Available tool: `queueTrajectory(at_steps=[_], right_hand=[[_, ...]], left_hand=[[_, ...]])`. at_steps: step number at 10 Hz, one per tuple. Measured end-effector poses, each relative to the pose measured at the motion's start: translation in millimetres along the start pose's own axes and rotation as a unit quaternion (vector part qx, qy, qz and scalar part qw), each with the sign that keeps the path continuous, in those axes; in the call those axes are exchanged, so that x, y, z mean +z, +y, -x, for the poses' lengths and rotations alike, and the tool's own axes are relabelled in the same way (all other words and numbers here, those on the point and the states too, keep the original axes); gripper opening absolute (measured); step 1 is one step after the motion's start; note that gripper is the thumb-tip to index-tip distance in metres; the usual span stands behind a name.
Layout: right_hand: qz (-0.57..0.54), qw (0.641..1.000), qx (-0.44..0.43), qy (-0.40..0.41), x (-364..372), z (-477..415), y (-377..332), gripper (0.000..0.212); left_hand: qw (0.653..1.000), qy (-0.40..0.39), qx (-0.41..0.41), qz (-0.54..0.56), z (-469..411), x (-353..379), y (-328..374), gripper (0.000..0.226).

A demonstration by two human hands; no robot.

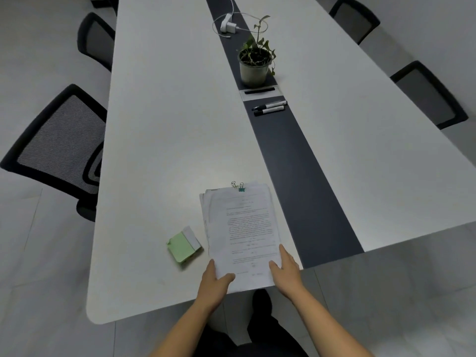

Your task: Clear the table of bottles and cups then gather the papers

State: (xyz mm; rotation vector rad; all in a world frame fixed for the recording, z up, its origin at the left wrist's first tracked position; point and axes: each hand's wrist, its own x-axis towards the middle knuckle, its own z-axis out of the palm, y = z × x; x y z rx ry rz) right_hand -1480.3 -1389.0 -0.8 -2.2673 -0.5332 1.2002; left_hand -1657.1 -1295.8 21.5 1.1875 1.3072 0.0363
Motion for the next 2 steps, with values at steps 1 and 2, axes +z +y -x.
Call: queueTrajectory(at_steps=[1, 2], right_hand=[[-0.003, 0.999, -0.030, -0.022, -20, 10, -11, 0.056], [-0.036, 0.997, -0.071, -0.004, -53, 9, -35, 0.061]], left_hand=[[1.000, 0.007, -0.004, -0.029, -2, -6, -13, 0.056], [0.988, 0.033, -0.003, -0.148, -5, -21, -32, 0.069]])
